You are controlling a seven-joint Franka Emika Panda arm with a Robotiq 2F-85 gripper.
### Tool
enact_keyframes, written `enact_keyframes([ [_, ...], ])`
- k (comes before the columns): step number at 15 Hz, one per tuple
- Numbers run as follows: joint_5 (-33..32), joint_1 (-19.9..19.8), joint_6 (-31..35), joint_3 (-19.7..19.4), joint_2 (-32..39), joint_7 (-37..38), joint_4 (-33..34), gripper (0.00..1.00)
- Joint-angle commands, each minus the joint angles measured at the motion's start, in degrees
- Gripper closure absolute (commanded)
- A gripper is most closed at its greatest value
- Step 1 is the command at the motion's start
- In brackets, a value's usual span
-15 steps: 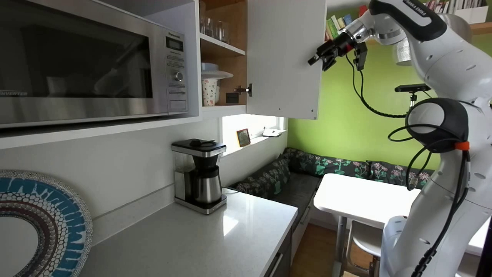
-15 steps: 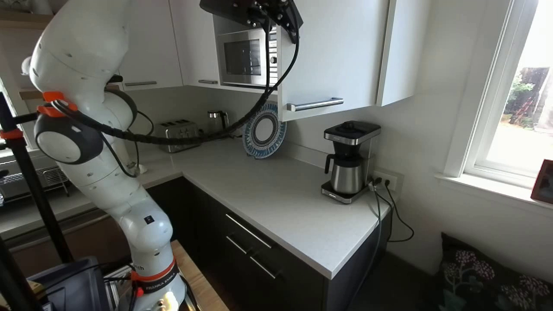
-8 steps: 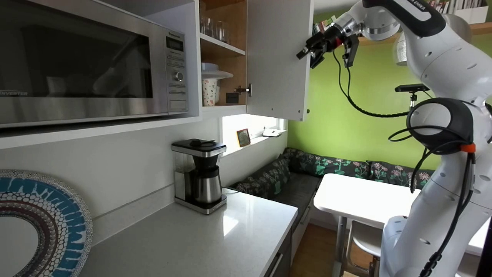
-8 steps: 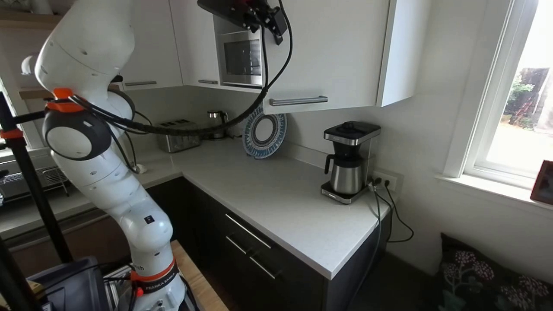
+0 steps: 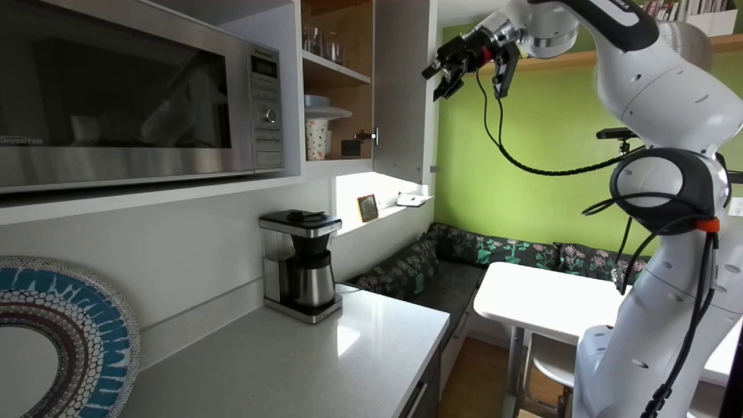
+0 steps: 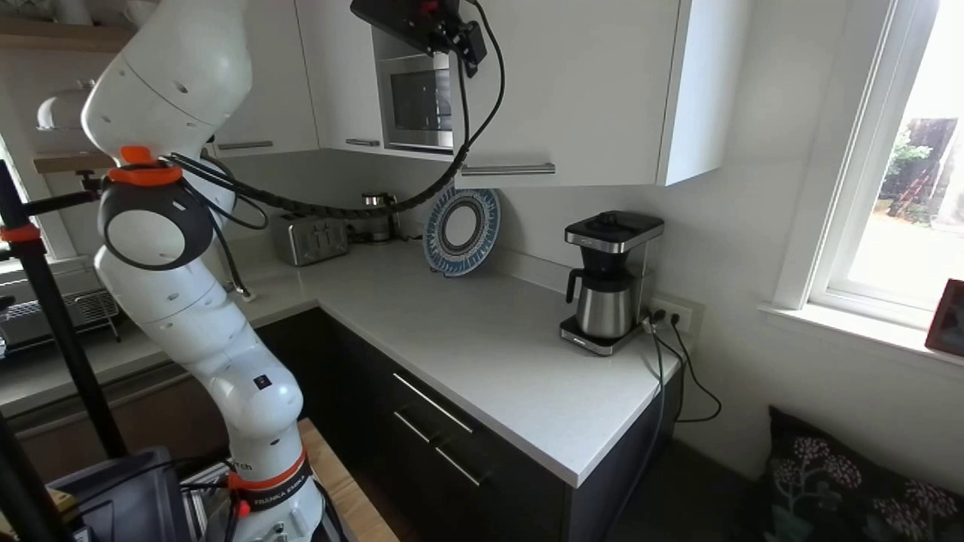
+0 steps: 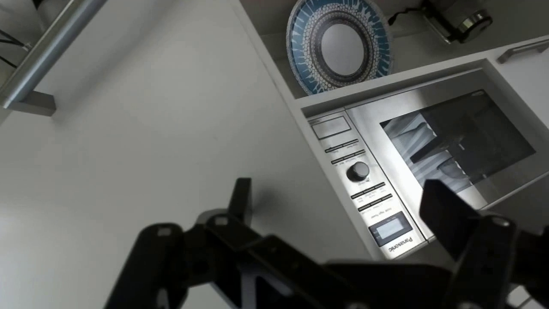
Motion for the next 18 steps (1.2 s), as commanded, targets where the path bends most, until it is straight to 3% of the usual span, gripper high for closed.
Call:
enact_keyframes([
  [1, 2.4, 0.4, 2.1, 1.6, -1.3, 2.8, -2.8, 0.00],
  [12, 2.5, -0.4, 15.6, 9.8, -2.4, 7.5, -9.5, 0.00],
  [18, 3.7, -0.1, 23.4, 11.8, -4.1, 5.8, -15.1, 0.00],
])
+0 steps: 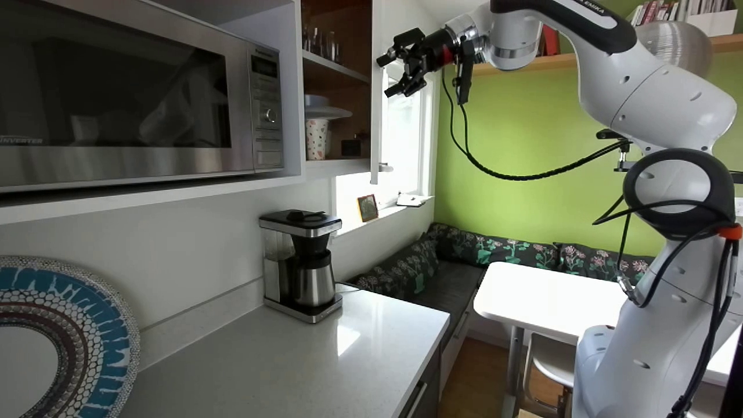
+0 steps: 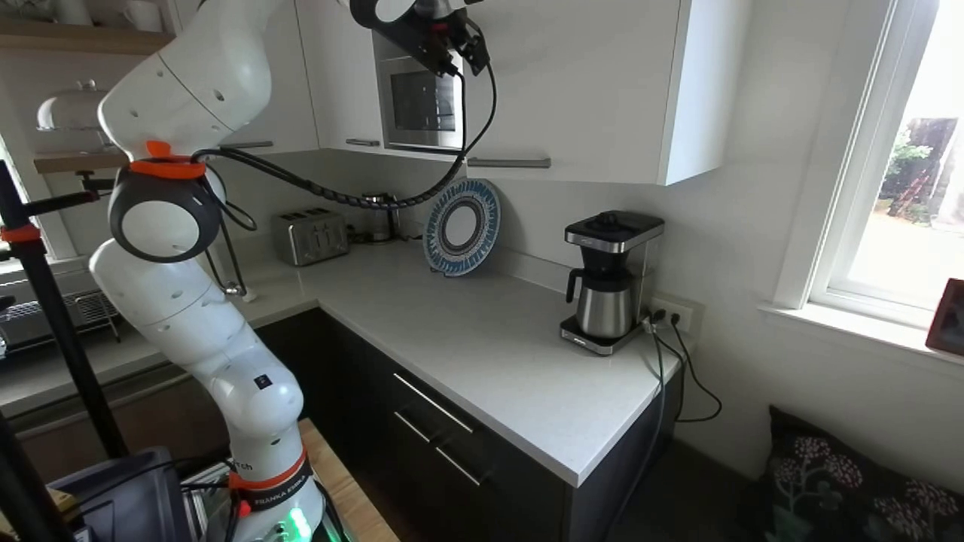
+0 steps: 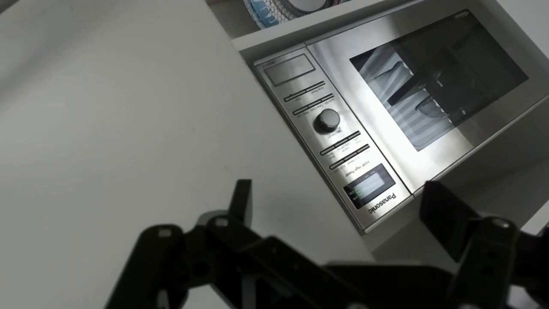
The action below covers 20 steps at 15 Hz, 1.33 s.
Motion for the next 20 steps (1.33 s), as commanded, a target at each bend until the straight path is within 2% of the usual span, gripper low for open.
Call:
enact_keyframes([
  [1, 1.2, 0.0, 4.4, 1.3, -2.7, -0.8, -5.9, 0.00],
  [5, 1.6, 0.5, 6.6, 2.2, -3.2, -1.5, -8.5, 0.00],
  [6, 2.1, -1.4, 5.8, 3.2, -2.7, -2.5, -7.8, 0.00],
  [14, -7.4, -5.0, 3.1, 3.2, -3.0, -8.5, -3.8, 0.00],
  [20, -14.9, -4.9, -1.1, 2.3, -4.8, -9.7, -1.3, 0.00],
])
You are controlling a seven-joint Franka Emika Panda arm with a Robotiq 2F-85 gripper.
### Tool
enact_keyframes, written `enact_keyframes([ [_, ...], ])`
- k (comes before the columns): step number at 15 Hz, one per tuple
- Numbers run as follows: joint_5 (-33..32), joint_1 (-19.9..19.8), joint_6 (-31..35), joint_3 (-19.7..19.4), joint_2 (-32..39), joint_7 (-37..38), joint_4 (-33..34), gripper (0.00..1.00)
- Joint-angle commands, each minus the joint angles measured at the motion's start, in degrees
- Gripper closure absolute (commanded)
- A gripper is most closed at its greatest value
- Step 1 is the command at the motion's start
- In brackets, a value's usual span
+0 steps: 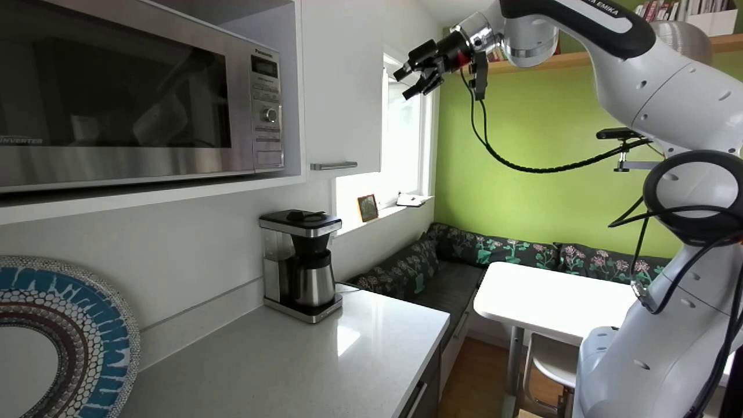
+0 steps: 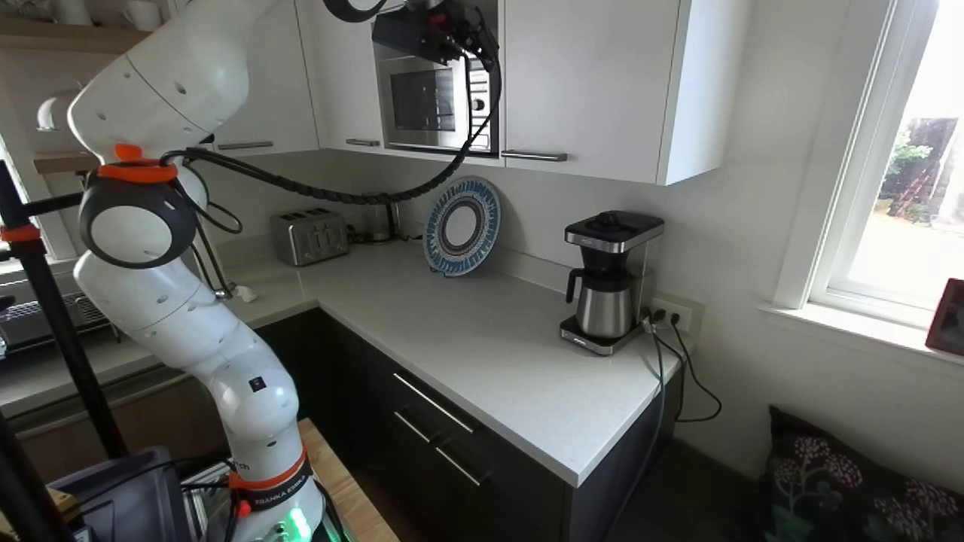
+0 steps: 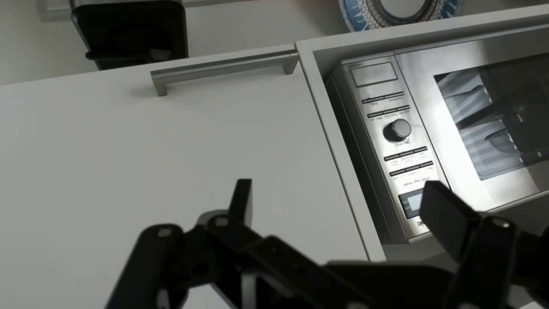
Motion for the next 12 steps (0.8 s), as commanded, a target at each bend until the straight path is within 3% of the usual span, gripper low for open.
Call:
enact_keyframes([
  [1, -4.5, 0.0, -4.8, -0.7, -1.0, -1.3, 2.2, 0.00],
  [6, -8.9, 0.1, -9.2, -1.3, -1.5, -3.5, 5.4, 0.00],
  [12, -8.3, -0.1, -7.9, -1.2, -1.6, -3.3, 4.8, 0.00],
])
